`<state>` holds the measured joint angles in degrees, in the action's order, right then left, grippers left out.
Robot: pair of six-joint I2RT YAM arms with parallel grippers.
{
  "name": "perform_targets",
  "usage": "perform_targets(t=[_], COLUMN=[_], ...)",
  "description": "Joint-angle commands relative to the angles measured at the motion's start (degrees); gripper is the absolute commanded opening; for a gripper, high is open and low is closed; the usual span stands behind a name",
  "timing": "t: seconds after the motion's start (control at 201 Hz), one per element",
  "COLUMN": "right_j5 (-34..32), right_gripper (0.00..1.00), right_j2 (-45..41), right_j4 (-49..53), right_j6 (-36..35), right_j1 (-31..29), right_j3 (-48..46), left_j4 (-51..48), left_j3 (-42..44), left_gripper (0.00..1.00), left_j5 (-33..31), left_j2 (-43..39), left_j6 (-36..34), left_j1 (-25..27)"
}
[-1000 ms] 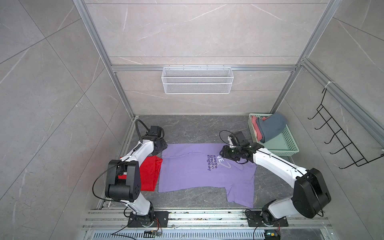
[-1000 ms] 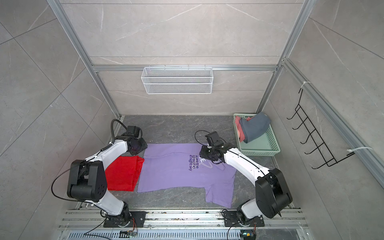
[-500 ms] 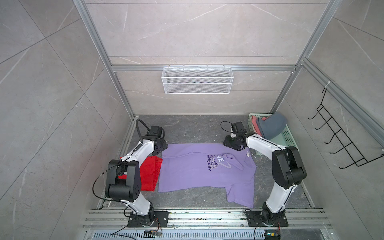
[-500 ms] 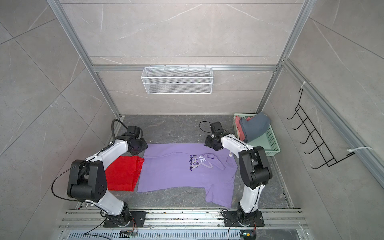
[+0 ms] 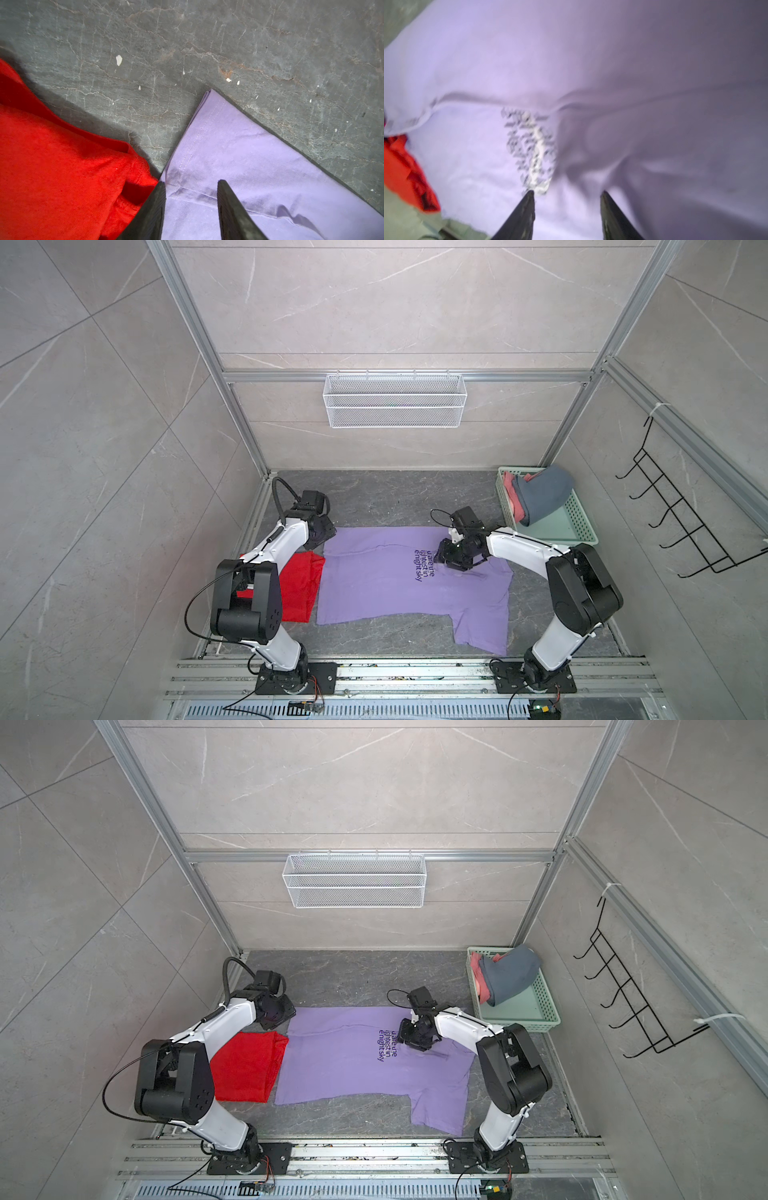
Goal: Fold and stack the t-shirts
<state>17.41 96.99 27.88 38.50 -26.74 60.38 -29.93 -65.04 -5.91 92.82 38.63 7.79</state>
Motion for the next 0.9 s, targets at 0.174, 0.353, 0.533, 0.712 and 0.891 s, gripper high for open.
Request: perform_targets(t=[0.174, 0.353, 0.533, 0.712, 0.891], right_j5=[-10.32, -12.69, -14.7, -15.9, -16.53], right_gripper=[0.54, 0.55, 0.55, 0.55, 0.55], right_j2=[-3.81, 0.99, 5.31, 10.01, 15.35], right_j4=[7.86, 5.61, 2.87, 3.72, 4.1], right_j6=[-2.64, -1.73, 1.07, 0.65, 0.79], right_j1=[0.73, 4.33, 8.41, 10.33, 11.56], right_j3=[6.29, 7.99, 7.33, 9.49, 11.85], left_j4=[0.06, 0.93, 0.97, 0.64, 0.48], left_j3=[-3.68, -6.12, -7.48, -6.87, -6.87], left_gripper=[0.44, 0.45, 0.45, 0.45, 0.45], left_j5=[2.24, 4.16, 5.08, 5.13, 5.96], left_j2=[1.9, 5.6, 10.41, 13.38, 16.85], left_j6=[-1.36, -1.54, 2.62, 6.91, 9.79], left_j1=[1.01, 4.15, 6.08, 6.5, 6.4])
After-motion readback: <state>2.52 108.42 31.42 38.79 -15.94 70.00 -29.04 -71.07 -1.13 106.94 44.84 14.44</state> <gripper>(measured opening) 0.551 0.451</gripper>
